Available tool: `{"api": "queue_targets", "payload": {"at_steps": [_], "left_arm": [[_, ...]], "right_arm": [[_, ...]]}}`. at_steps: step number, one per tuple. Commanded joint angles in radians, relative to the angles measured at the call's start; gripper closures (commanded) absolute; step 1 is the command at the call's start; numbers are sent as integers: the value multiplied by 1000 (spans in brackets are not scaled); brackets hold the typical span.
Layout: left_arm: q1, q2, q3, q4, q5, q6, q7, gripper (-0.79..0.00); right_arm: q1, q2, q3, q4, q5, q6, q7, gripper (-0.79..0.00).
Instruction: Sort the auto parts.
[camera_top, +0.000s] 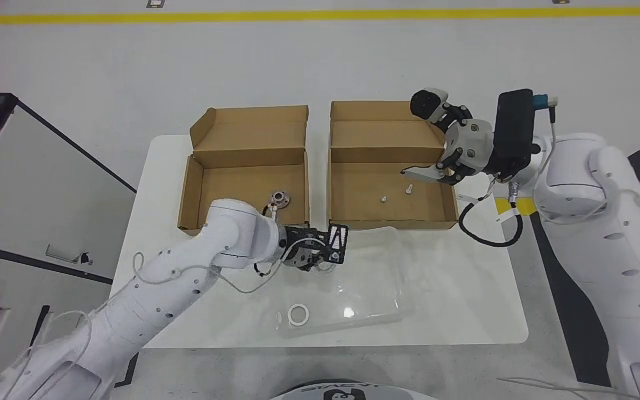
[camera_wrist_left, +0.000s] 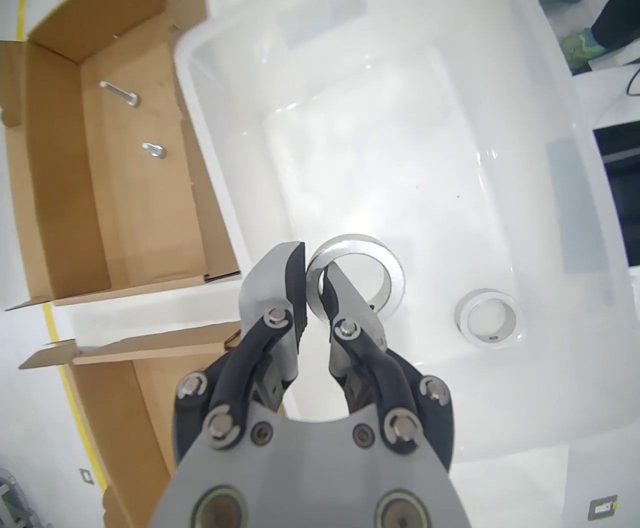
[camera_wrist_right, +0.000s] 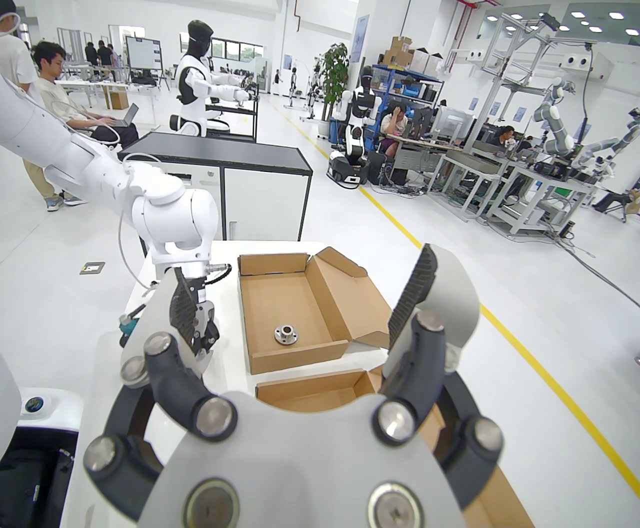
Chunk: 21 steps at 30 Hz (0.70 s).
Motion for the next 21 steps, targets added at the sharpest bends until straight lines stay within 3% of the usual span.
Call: {"api": "queue_targets", "payload": {"at_steps": [1, 9, 21], "left_arm": [[3, 8, -36, -33, -34, 4, -8, 0], [19, 32, -188, -123, -201, 71, 63, 0], [134, 50, -362, -114, -257, 176, 294, 0]], "right_arm": [[0, 0, 0, 0, 0, 0, 0, -785], [0, 0, 0, 0, 0, 0, 0, -785], [0, 0, 0, 0, 0, 0, 0, -785]]}}
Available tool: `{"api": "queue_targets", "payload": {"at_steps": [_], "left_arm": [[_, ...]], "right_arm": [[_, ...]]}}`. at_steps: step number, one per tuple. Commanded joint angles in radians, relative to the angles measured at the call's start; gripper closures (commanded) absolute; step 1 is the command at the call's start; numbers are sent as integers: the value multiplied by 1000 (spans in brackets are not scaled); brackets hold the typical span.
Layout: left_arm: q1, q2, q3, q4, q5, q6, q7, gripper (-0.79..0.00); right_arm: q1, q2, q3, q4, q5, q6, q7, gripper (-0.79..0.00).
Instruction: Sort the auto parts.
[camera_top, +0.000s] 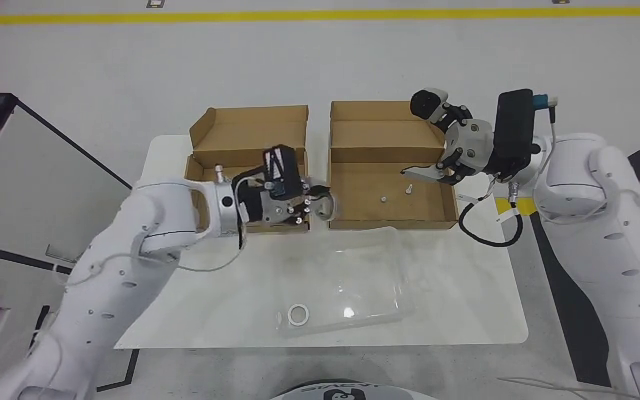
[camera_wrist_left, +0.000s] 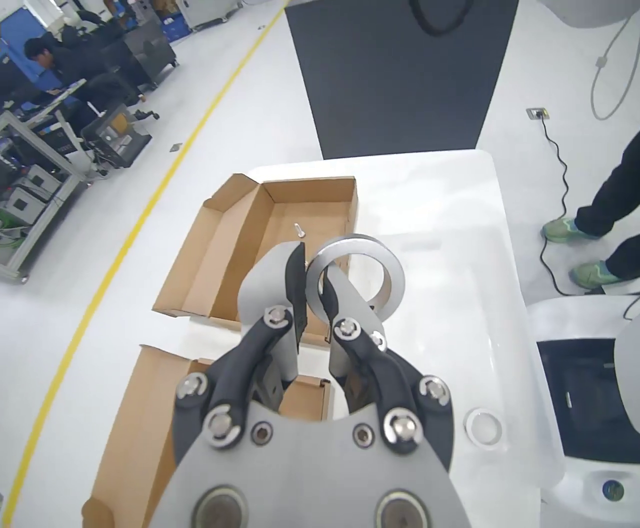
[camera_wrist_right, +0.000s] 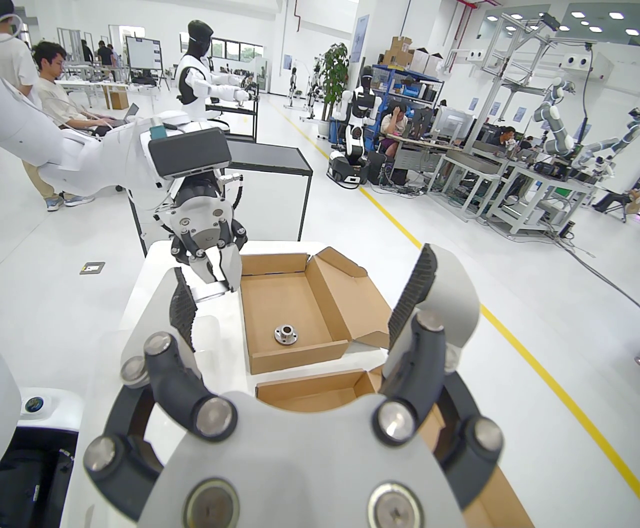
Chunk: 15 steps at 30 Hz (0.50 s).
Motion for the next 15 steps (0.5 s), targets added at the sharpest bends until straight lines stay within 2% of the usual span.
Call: {"api": "queue_targets", "payload": {"at_steps": [1, 7, 15], "left_arm": [[22, 2, -23, 0, -2, 16, 42, 0], [73, 3, -82, 23, -68, 43, 148, 0], [111, 0, -124, 71, -335, -2, 256, 0]], "right_arm": [[0, 0, 0, 0, 0, 0, 0, -785], [0, 0, 0, 0, 0, 0, 0, -785], [0, 0, 0, 0, 0, 0, 0, -785]]}}
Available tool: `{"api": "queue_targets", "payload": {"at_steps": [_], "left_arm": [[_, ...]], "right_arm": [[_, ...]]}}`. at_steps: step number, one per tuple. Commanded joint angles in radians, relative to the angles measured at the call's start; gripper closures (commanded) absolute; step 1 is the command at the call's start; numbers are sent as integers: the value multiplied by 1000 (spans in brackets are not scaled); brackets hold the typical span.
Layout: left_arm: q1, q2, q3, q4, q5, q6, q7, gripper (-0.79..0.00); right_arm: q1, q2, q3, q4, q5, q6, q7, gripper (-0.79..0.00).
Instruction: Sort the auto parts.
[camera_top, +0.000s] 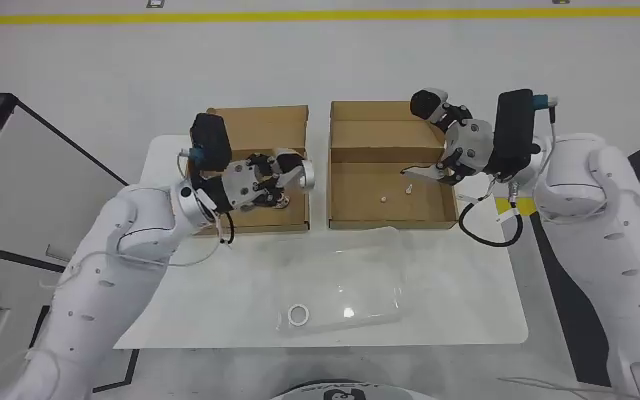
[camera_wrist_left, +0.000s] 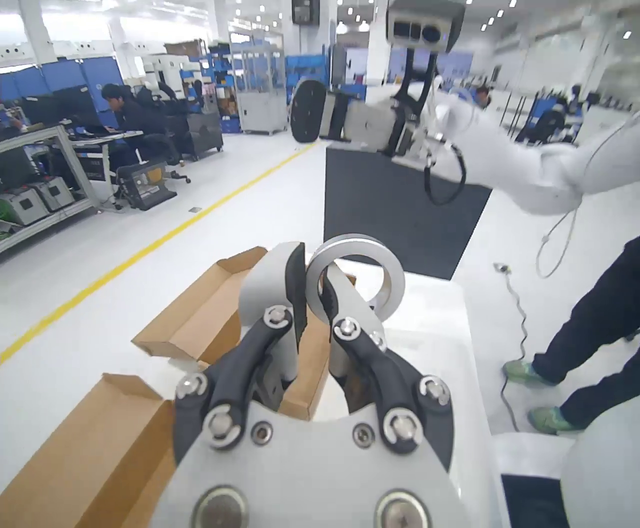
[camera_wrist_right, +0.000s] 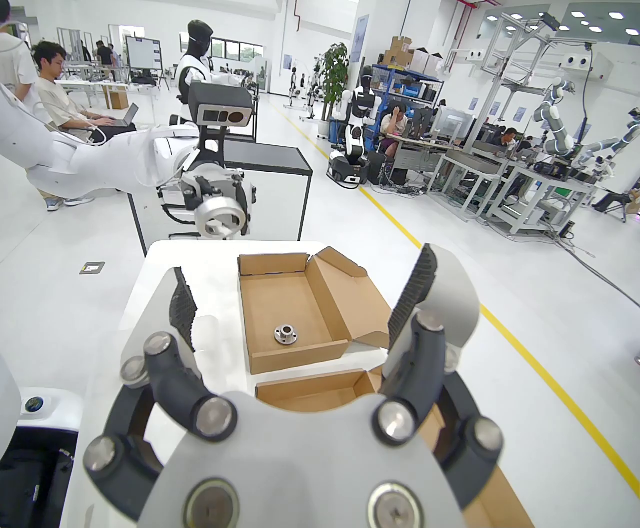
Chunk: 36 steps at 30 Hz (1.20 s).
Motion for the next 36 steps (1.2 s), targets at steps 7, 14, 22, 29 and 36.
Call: {"api": "queue_targets", "payload": {"at_steps": [7, 14, 22, 29, 36], "left_arm": [[26, -8, 9, 16, -263, -67, 70, 0], [31, -24, 63, 22, -464, -147, 123, 0], [31, -42, 104, 14, -606, -212, 159, 0], [33, -51, 112, -27, -698, -260, 139, 0], [49, -59, 83, -64, -775, -260, 135, 0]], "right_arm": [[0, 0, 0, 0, 0, 0, 0, -785], [0, 0, 0, 0, 0, 0, 0, -785], [0, 0, 0, 0, 0, 0, 0, -785], [0, 0, 0, 0, 0, 0, 0, -785], [0, 0, 0, 0, 0, 0, 0, -785]]}}
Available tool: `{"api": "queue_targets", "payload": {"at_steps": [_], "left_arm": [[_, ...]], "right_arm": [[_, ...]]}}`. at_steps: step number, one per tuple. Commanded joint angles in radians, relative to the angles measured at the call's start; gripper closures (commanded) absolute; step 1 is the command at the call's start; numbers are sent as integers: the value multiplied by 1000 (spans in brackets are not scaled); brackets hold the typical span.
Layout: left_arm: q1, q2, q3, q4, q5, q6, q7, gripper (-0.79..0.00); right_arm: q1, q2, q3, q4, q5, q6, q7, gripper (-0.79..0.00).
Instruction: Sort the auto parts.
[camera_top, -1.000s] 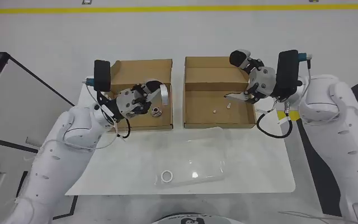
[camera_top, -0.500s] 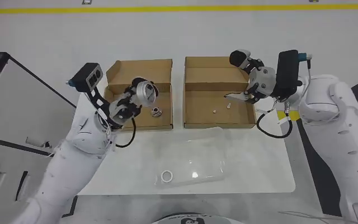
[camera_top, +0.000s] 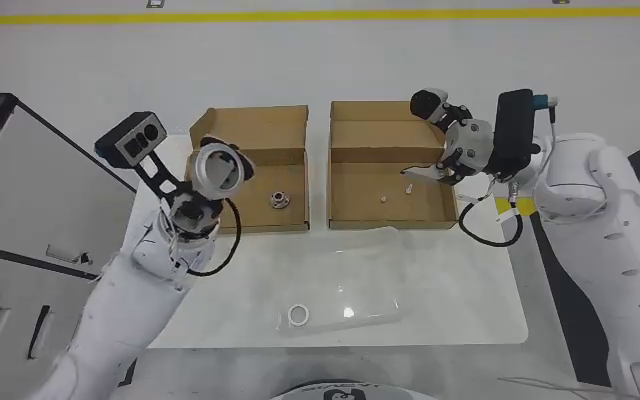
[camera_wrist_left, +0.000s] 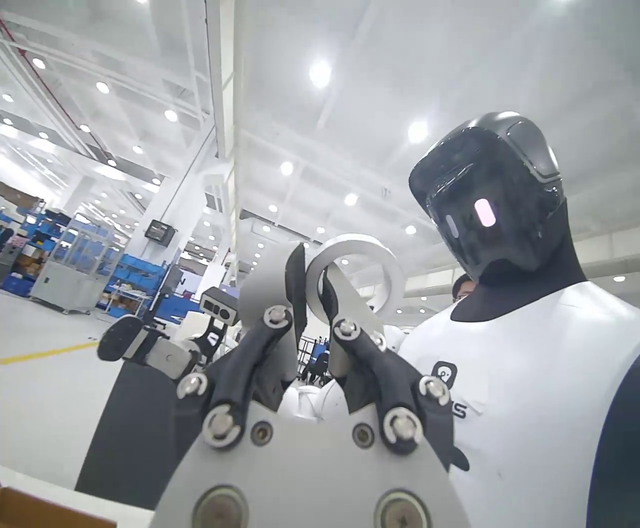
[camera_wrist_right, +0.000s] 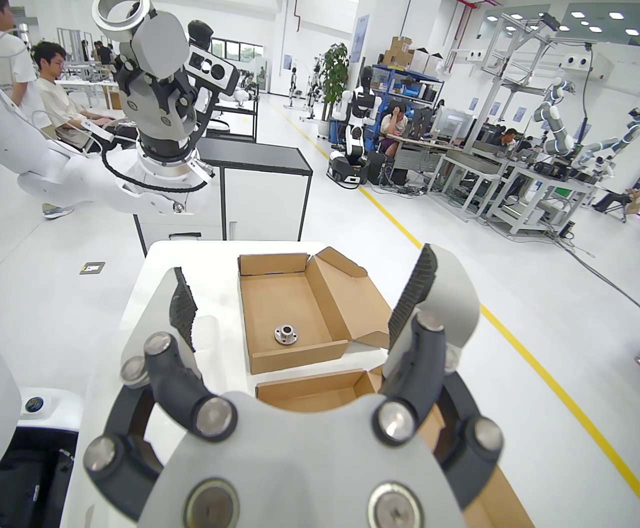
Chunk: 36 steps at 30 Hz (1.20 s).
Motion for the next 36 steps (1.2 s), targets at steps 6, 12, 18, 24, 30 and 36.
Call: {"api": "queue_targets", "payload": {"at_steps": [6, 12, 18, 24, 30, 36], "left_arm": [[0, -16, -11, -39, -51, 0, 6, 0], [9, -29, -28, -50, -93, 0, -3, 0], [31, -36, -54, -27, -64, 0, -57, 0], [37, -38, -67, -7, -8, 49, -123, 0], [34, -43, -46, -19, 7, 105, -165, 0], [35, -50, -37, -38, -48, 71, -161, 0]], "right_arm": [[0, 0, 0, 0, 0, 0, 0, -785], [0, 0, 0, 0, 0, 0, 0, -785], [0, 0, 0, 0, 0, 0, 0, -785], [0, 0, 0, 0, 0, 0, 0, -785], [0, 0, 0, 0, 0, 0, 0, -785], [0, 0, 0, 0, 0, 0, 0, -785]]}}
